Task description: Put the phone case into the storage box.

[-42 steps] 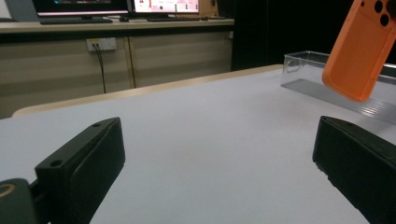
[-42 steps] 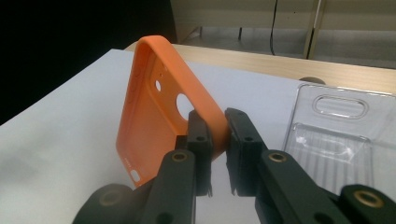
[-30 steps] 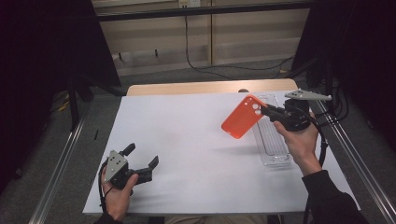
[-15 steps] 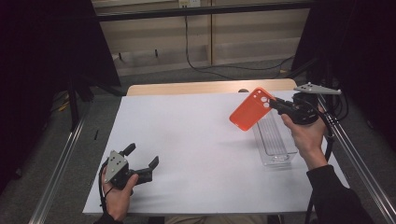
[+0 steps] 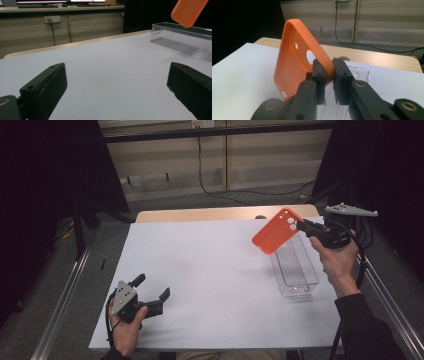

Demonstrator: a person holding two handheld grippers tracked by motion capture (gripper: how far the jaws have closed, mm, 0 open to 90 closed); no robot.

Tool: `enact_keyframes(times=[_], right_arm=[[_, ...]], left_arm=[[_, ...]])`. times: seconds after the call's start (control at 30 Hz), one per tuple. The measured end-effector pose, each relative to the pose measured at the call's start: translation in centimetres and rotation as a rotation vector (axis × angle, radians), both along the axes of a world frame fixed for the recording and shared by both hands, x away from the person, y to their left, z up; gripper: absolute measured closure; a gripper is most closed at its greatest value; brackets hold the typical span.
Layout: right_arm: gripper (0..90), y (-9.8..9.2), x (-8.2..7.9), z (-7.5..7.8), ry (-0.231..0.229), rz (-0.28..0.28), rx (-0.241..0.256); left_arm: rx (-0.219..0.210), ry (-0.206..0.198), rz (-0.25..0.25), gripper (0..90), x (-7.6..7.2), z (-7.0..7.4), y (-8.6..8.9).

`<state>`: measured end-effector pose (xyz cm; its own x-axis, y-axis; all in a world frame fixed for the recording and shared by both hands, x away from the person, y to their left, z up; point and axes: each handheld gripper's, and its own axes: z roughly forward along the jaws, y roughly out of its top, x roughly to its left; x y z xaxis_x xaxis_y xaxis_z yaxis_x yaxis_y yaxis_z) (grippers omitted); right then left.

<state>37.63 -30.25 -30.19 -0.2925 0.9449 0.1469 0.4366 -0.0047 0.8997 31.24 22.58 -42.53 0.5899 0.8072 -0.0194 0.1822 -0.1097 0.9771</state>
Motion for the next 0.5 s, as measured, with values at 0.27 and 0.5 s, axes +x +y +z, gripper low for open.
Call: enact_keyframes(times=[0.27, 0.5], right_arm=[[80.8, -1.1, 0.6, 0.1, -0.005, -0.025, 0.009], [80.8, -2.6, 1.5, 0.1, 0.009, -0.066, 0.009]], left_arm=[[0.017, 0.009, 0.003, 2.8, 0.1, 0.1, 0.2], [0.027, 0.021, 0.005, 2.8, 0.2, -0.1, 0.3]])
